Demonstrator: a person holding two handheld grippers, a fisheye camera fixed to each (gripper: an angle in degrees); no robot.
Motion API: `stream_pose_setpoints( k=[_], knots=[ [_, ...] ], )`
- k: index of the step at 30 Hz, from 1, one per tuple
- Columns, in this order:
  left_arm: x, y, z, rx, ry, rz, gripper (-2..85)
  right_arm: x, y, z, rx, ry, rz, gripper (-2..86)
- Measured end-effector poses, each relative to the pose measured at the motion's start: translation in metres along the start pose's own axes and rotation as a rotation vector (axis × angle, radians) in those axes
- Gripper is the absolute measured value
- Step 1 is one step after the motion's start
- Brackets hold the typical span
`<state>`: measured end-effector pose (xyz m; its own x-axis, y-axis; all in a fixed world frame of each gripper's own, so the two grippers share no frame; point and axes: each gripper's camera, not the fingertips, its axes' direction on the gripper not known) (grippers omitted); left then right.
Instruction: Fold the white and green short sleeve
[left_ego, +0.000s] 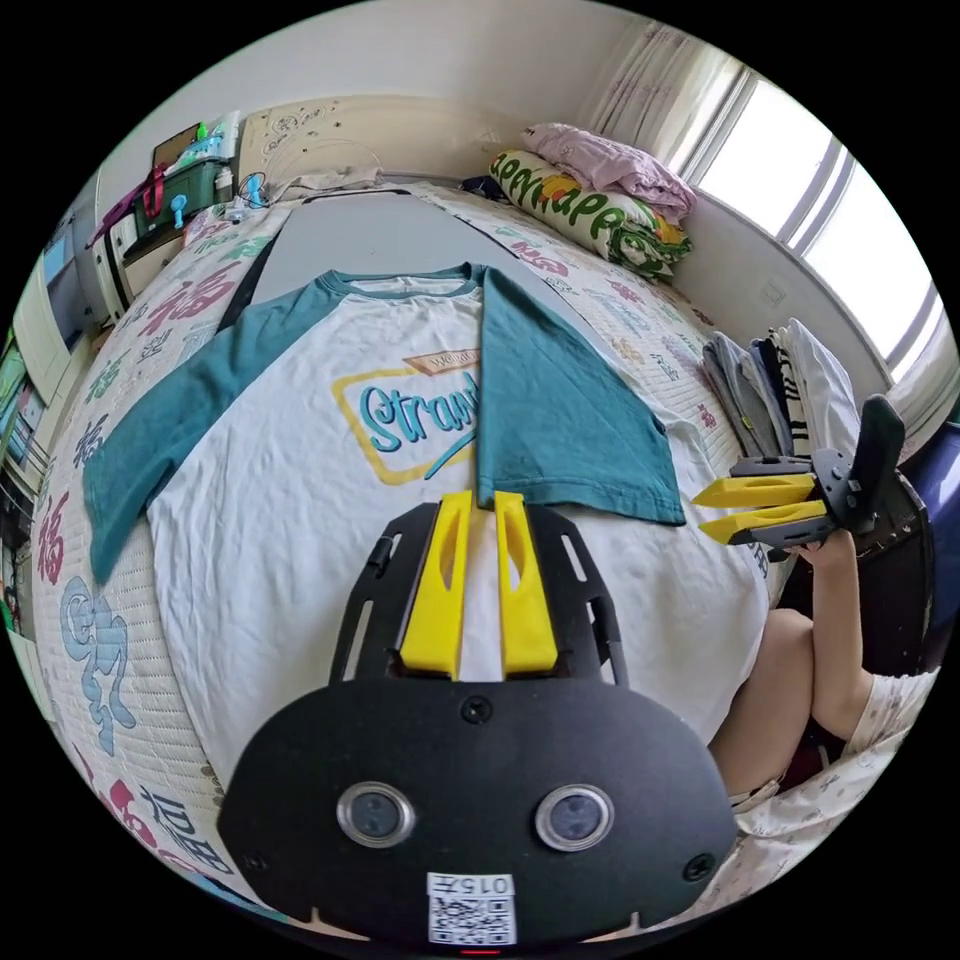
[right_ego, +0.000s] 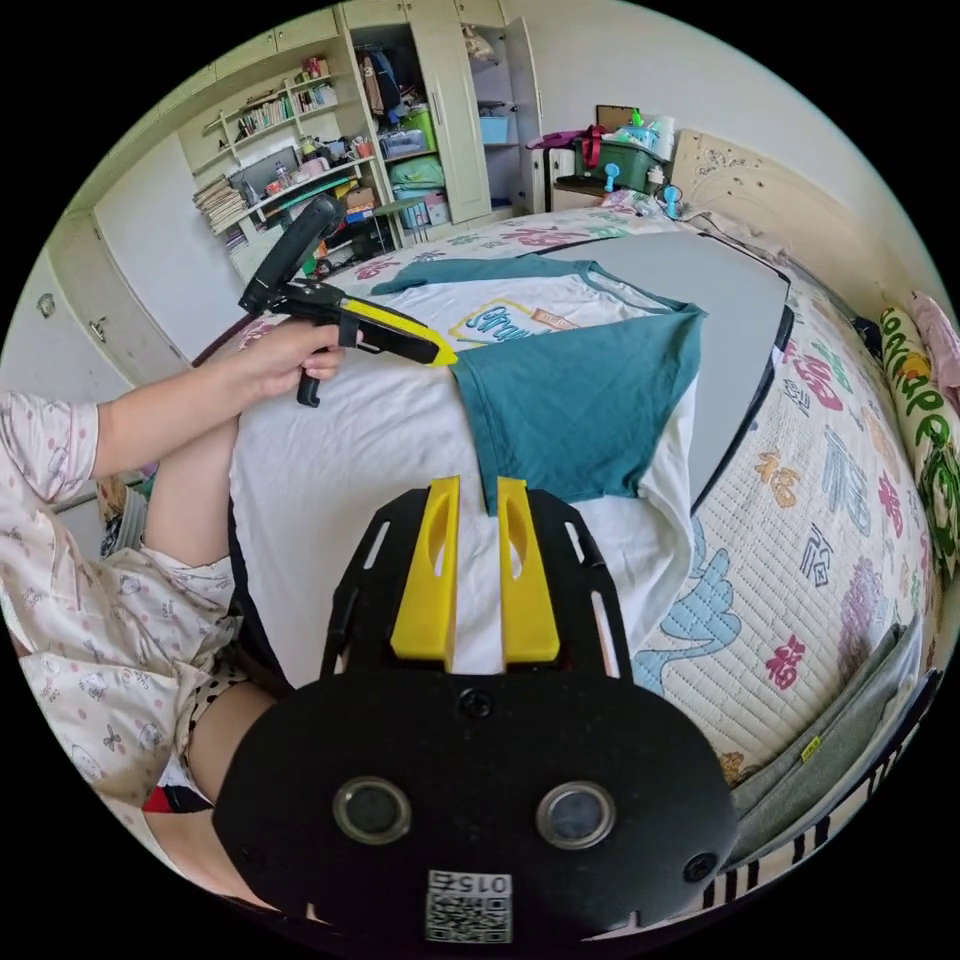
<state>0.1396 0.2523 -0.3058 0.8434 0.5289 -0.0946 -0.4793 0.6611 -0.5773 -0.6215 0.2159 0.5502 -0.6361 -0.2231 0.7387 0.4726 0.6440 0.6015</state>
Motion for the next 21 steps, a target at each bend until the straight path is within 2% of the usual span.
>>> stream_pose_setpoints(
  k=[3,6,9,11,15,21],
  knots=[
    [0.013,-0.021,-0.054,0.041,0.029,-0.026,4.8,0.020,0.011,0.040,-0.071,0.017,0.001,5.3],
    [-0.004,-0.029,-0.141,0.170,0.095,-0.138,5.6,0.040,0.022,0.072,-0.102,0.060,0.008,3.4],
    [-0.052,-0.011,-0.243,0.381,0.090,-0.348,9.5,0.061,0.029,0.096,-0.120,0.078,0.045,1.3],
    [-0.095,0.017,-0.313,0.531,-0.008,-0.539,14.1,0.070,0.035,0.117,-0.117,0.117,0.043,0.5],
    [-0.139,0.032,-0.379,0.584,-0.148,-0.700,16.1,0.082,0.040,0.148,-0.129,0.178,0.046,0.1],
    [-0.186,0.012,-0.421,0.598,0.012,-0.882,16.9,0.120,0.038,0.195,-0.174,0.190,0.114,0.0]
  ],
)
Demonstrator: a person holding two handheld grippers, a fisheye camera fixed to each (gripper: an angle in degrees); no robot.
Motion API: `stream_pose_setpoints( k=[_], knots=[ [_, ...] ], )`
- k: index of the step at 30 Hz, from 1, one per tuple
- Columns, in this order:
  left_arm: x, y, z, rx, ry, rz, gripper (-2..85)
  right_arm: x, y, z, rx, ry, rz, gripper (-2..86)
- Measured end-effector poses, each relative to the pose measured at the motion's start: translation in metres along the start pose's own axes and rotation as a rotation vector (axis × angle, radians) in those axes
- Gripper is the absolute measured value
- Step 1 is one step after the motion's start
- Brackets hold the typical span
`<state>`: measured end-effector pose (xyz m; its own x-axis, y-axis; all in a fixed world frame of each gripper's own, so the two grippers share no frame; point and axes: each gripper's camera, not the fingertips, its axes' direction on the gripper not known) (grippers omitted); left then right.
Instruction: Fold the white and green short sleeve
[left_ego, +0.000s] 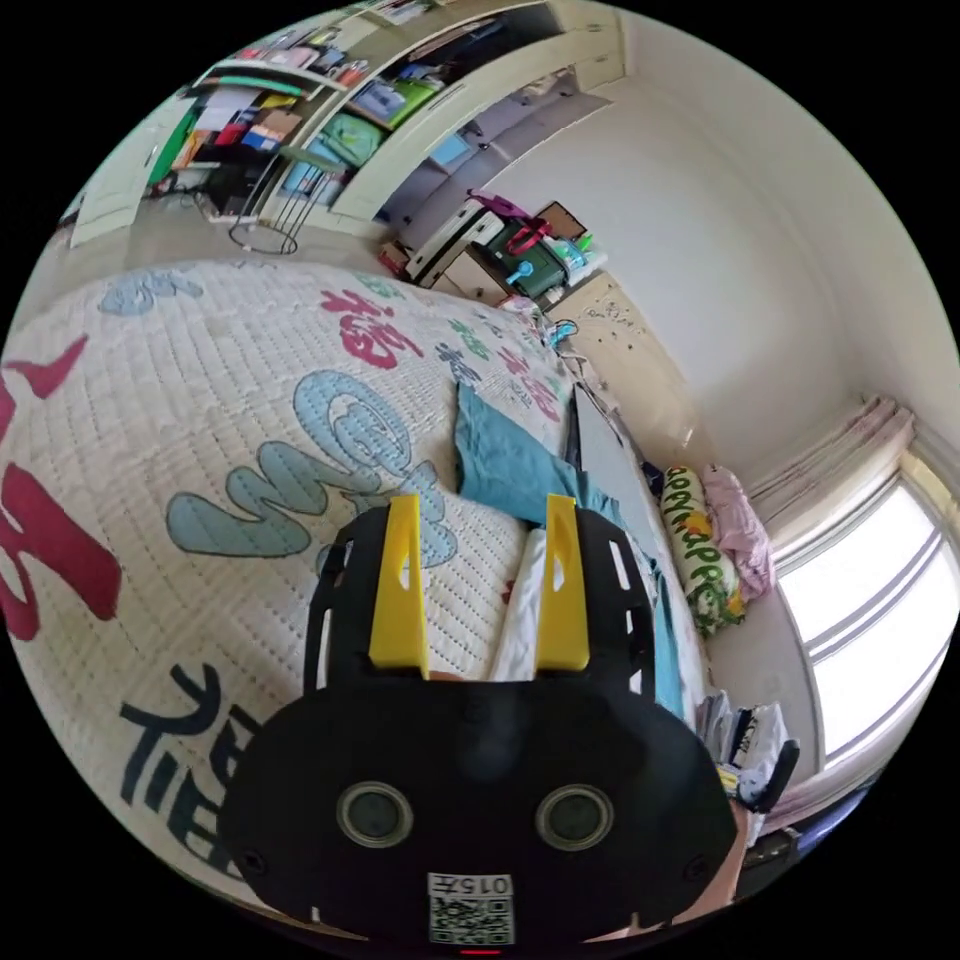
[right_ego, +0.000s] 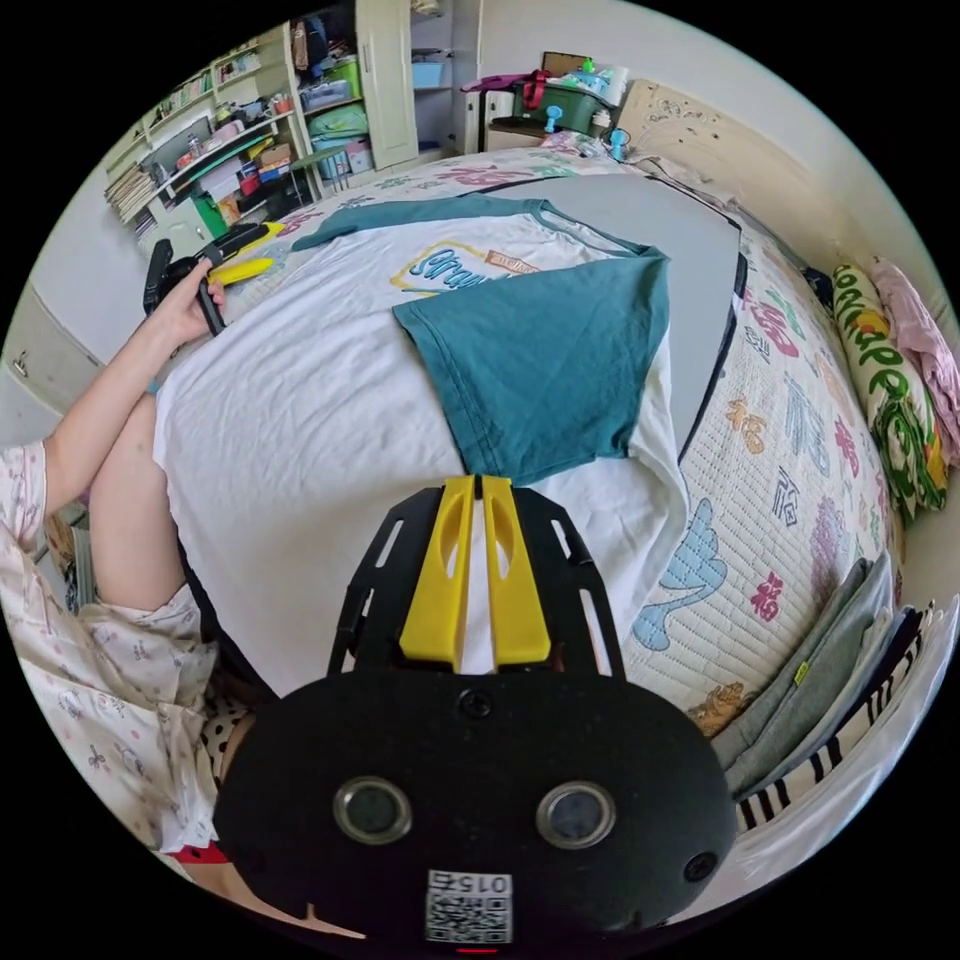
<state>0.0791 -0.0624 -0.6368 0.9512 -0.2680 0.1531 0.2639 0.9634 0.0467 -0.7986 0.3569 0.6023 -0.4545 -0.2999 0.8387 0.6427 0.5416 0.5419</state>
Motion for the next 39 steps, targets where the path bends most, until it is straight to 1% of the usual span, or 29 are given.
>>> stream_pose_setpoints(
  k=[1,7,10,12,13,15,18,21,23,24,26,28,30,32,34,39],
  knots=[
    [0.004,-0.014,-0.007,0.005,0.045,-0.028,16.7,0.005,0.000,0.009,0.004,0.002,0.030,0.0],
    [0.030,-0.077,-0.044,0.019,0.162,-0.098,13.2,0.005,-0.005,0.057,0.006,0.145,0.075,0.4],
    [0.032,-0.103,-0.068,0.003,0.234,-0.161,7.8,0.012,-0.008,0.076,-0.010,0.185,0.100,1.2],
    [0.038,-0.117,-0.084,-0.019,0.229,-0.186,3.4,0.021,-0.017,0.082,-0.086,0.197,0.104,2.2],
    [0.043,-0.124,-0.096,-0.023,0.234,-0.193,1.4,0.030,-0.025,0.081,-0.139,0.228,0.143,3.2],
    [0.049,-0.136,-0.115,-0.018,0.245,-0.210,0.3,0.032,-0.039,0.061,-0.093,0.275,0.153,3.8],
    [0.048,-0.155,-0.136,-0.047,0.309,-0.277,-0.3,0.027,-0.089,0.021,0.039,0.247,0.122,5.2],
    [0.052,-0.167,-0.159,-0.048,0.337,-0.319,-0.5,0.014,-0.168,0.011,0.136,0.067,0.029,7.6],
    [0.054,-0.174,-0.174,-0.059,0.354,-0.338,-0.6,0.003,-0.242,0.030,0.191,-0.145,-0.030,8.0],
    [0.054,-0.176,-0.178,-0.060,0.359,-0.344,-0.6,0.000,-0.262,0.038,0.198,-0.187,-0.036,8.1],
    [0.051,-0.182,-0.191,-0.071,0.374,-0.361,-0.6,-0.017,-0.344,0.079,0.173,-0.276,-0.040,8.2],
    [0.049,-0.186,-0.199,-0.078,0.371,-0.360,-0.6,-0.032,-0.399,0.113,0.145,-0.288,-0.019,8.5],
    [0.048,-0.188,-0.205,-0.077,0.370,-0.350,-0.6,-0.052,-0.446,0.147,0.117,-0.249,-0.029,9.0],
    [0.041,-0.187,-0.211,-0.081,0.386,-0.360,-0.5,-0.077,-0.495,0.194,0.060,-0.133,-0.070,9.7],
    [0.035,-0.183,-0.215,-0.081,0.393,-0.366,-0.5,-0.089,-0.522,0.224,0.010,-0.087,-0.062,9.8],
    [0.018,-0.164,-0.219,-0.102,0.390,-0.347,-0.2,-0.114,-0.561,0.271,-0.054,-0.113,-0.055,10.0]
  ],
)
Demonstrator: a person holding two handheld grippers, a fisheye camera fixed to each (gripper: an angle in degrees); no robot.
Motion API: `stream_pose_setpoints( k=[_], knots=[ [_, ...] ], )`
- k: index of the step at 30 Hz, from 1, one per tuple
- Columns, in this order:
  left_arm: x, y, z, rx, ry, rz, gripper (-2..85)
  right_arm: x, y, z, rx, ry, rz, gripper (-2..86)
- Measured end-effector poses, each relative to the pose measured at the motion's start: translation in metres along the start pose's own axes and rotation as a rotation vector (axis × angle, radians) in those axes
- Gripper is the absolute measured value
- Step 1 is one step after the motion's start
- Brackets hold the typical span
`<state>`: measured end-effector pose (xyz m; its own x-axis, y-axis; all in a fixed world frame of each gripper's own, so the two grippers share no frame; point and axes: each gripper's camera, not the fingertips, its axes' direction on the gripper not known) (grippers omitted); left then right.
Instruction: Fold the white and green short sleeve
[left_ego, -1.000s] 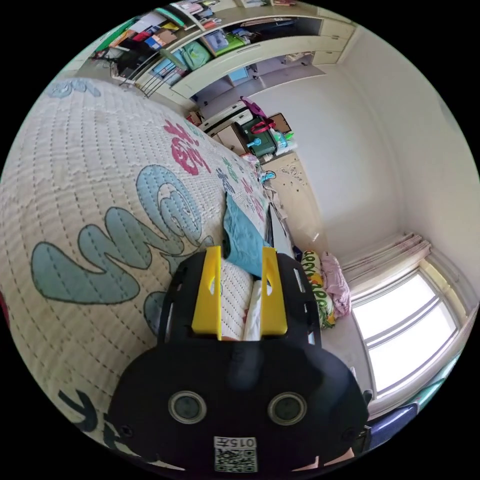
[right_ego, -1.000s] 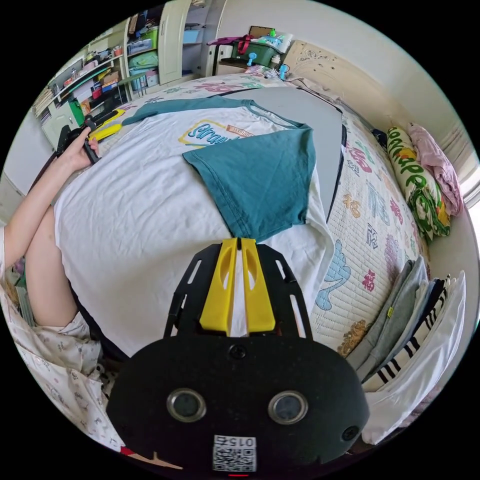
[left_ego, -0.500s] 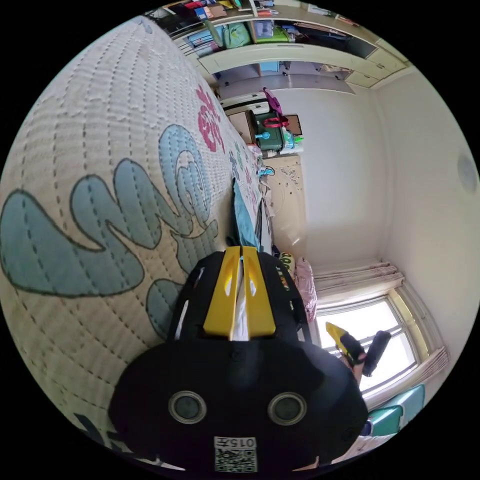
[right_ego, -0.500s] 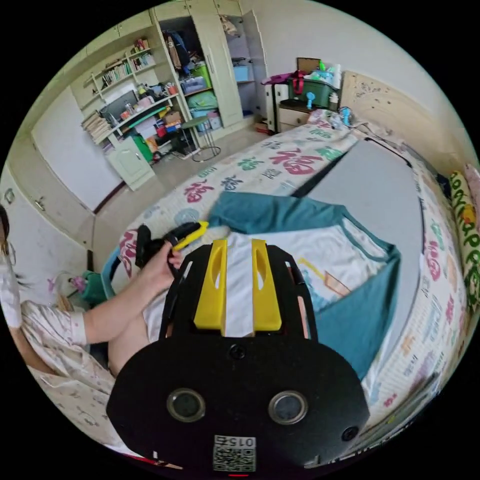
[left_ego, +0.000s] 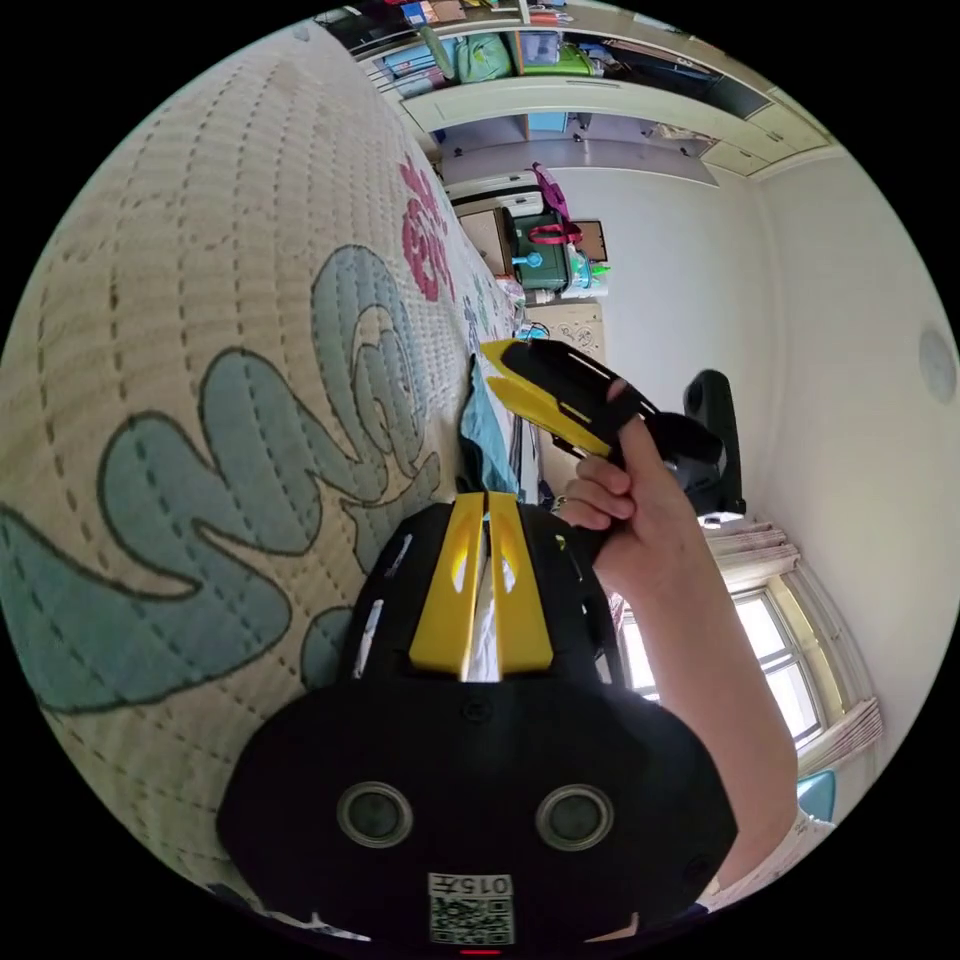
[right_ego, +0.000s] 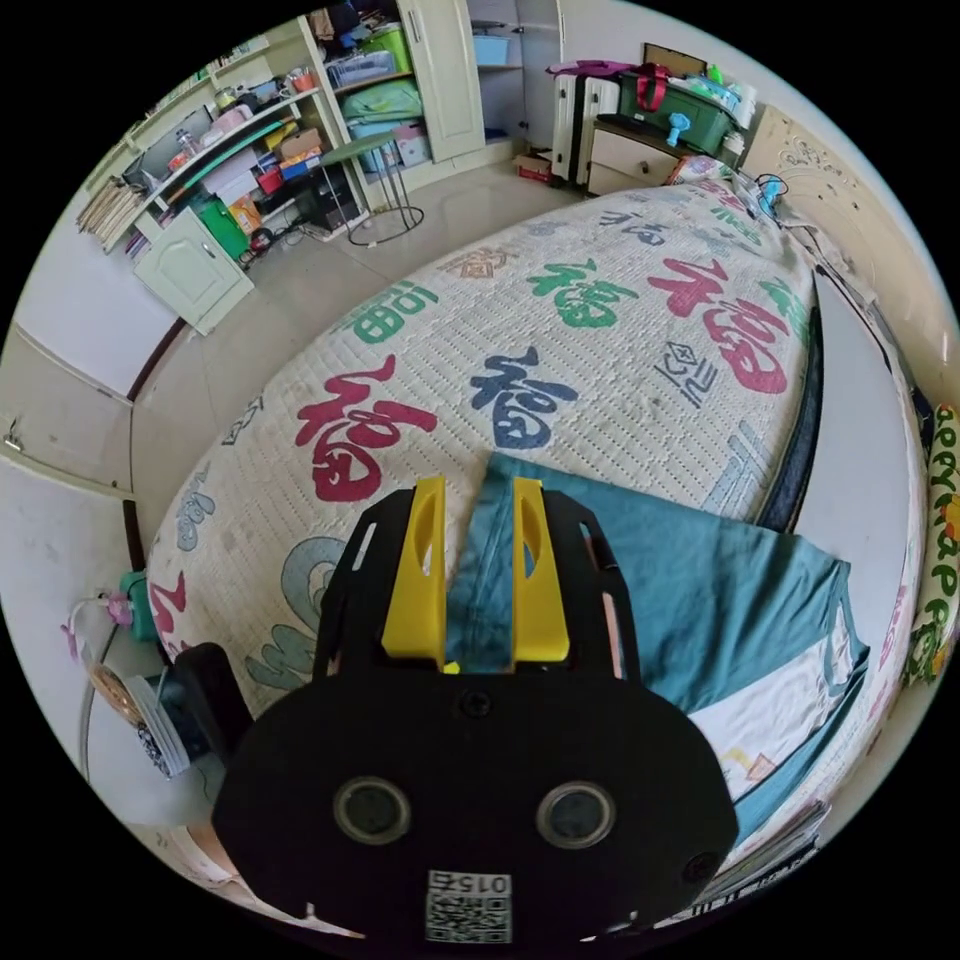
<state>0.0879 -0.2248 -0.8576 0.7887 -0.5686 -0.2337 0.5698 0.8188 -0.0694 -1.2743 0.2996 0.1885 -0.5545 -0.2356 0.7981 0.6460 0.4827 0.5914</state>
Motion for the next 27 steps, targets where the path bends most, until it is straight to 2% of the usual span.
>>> stream_pose_setpoints(
  k=[2,6,8,12,15,20,23,27],
  knots=[
    [-0.017,0.012,-0.004,-0.009,0.009,0.001,-0.2,-0.003,-0.011,0.025,-0.066,0.064,0.001,9.6],
    [-0.047,0.036,-0.008,-0.021,0.003,0.023,-0.2,0.006,-0.016,0.026,-0.045,0.066,0.035,7.2],
    [-0.069,0.055,-0.008,-0.029,-0.009,0.050,-0.4,0.021,-0.019,0.016,-0.036,0.079,0.068,3.0],
    [-0.101,0.081,-0.011,-0.058,-0.008,0.114,-0.6,0.065,-0.007,-0.015,0.017,-0.023,0.146,1.6],
    [-0.099,0.107,-0.009,-0.107,-0.077,0.319,-0.6,0.116,0.021,-0.063,0.125,-0.064,0.233,1.0],
    [-0.100,0.204,0.027,-0.261,-0.124,0.745,-0.4,0.193,0.116,-0.160,0.306,-0.135,0.328,0.6],
    [-0.118,0.272,0.046,-0.356,-0.110,0.949,-0.3,0.218,0.182,-0.190,0.331,-0.107,0.375,0.4],
    [-0.166,0.342,0.074,-0.484,-0.125,1.110,-0.3,0.241,0.254,-0.194,0.300,-0.075,0.449,0.3]
  ],
)
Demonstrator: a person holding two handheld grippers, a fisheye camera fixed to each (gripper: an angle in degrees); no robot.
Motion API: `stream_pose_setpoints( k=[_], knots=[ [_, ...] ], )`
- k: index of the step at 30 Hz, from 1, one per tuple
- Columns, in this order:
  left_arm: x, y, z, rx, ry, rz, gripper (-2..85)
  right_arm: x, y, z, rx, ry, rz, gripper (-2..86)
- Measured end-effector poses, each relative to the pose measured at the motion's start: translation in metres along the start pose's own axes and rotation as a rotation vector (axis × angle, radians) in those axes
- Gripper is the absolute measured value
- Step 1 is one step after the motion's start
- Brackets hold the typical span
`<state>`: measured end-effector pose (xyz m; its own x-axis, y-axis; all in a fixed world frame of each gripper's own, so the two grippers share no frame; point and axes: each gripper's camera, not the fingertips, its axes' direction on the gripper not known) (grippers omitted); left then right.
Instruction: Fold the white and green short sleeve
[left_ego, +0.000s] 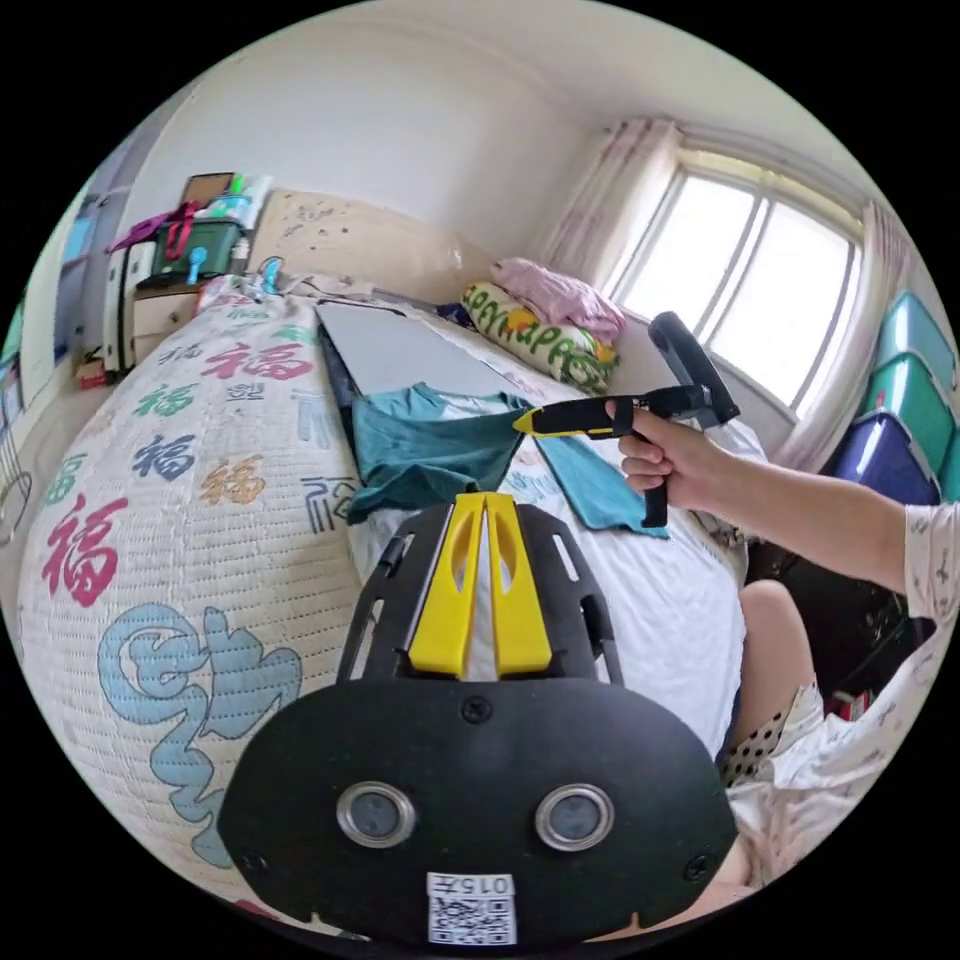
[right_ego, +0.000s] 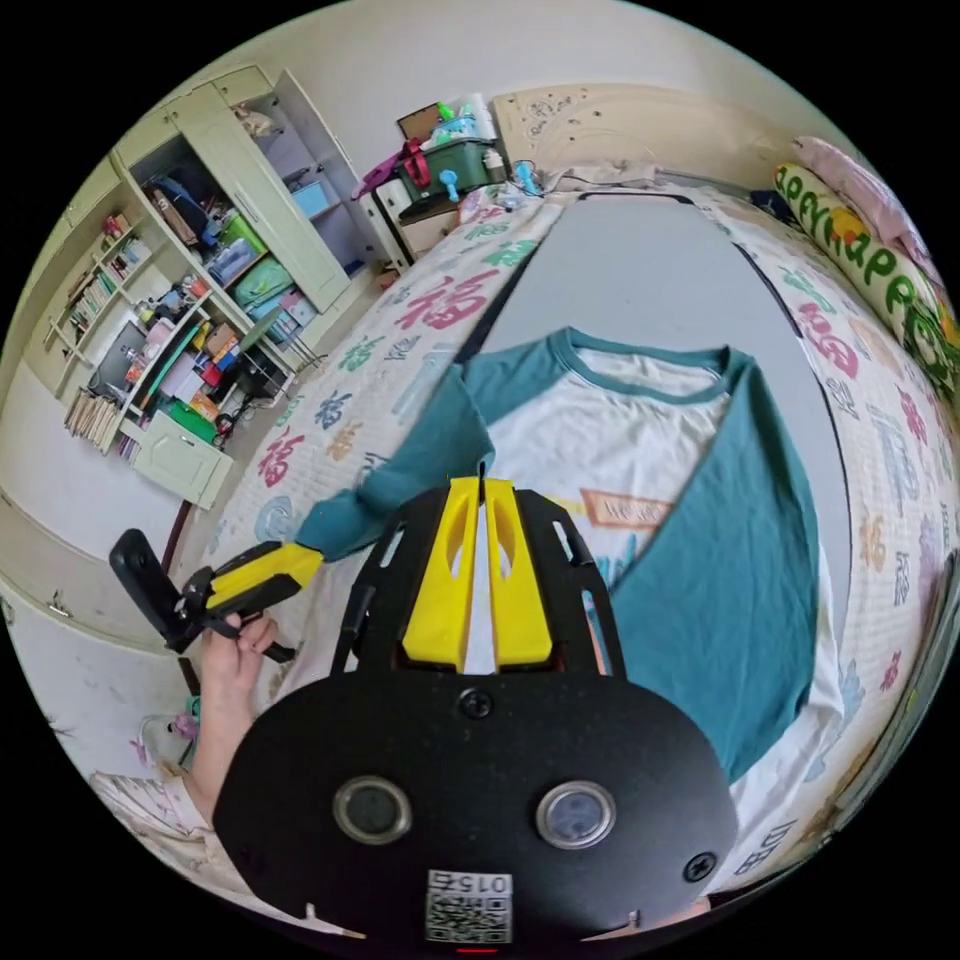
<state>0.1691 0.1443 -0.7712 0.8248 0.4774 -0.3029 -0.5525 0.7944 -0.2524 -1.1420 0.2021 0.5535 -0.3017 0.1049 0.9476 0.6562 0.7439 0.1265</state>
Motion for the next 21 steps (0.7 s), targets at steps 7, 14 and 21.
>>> stream_pose_setpoints(
  k=[7,14,21],
  knots=[
    [0.027,0.110,0.096,-0.124,-0.045,0.162,0.4,0.050,0.066,-0.001,-0.032,0.084,0.131,0.4],
    [0.010,0.186,0.136,-0.034,-0.185,0.185,5.4,0.044,0.090,-0.021,0.017,0.141,0.104,3.8],
    [-0.021,0.210,0.203,-0.128,-0.281,0.194,7.8,-0.025,0.163,-0.049,0.112,0.122,-0.291,10.3]
  ],
)
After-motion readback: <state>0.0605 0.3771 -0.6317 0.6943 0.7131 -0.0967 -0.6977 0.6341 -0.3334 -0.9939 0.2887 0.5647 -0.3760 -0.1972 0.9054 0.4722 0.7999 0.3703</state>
